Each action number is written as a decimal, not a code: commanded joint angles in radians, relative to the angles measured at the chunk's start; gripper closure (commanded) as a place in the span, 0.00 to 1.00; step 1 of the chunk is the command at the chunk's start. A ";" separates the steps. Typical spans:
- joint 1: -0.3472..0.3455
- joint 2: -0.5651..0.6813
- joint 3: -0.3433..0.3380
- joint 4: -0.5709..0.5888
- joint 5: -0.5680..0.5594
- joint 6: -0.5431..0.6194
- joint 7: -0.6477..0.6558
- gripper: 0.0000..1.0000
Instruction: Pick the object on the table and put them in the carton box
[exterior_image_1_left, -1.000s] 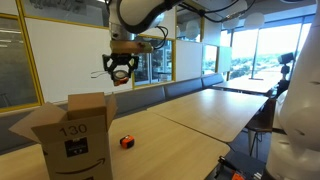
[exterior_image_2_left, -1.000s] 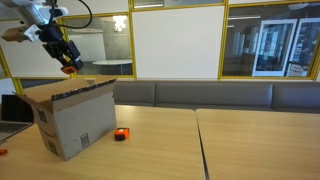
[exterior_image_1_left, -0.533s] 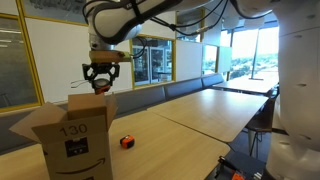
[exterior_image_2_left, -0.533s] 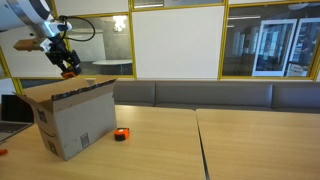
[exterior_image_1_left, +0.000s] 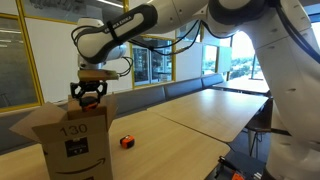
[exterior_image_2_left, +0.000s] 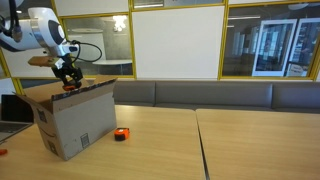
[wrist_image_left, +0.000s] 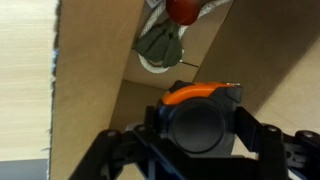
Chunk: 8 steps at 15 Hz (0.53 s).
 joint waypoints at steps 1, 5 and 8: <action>0.026 0.096 -0.029 0.080 0.108 0.011 -0.078 0.47; 0.026 0.166 -0.044 0.099 0.209 -0.030 -0.127 0.06; 0.022 0.197 -0.058 0.104 0.259 -0.052 -0.144 0.00</action>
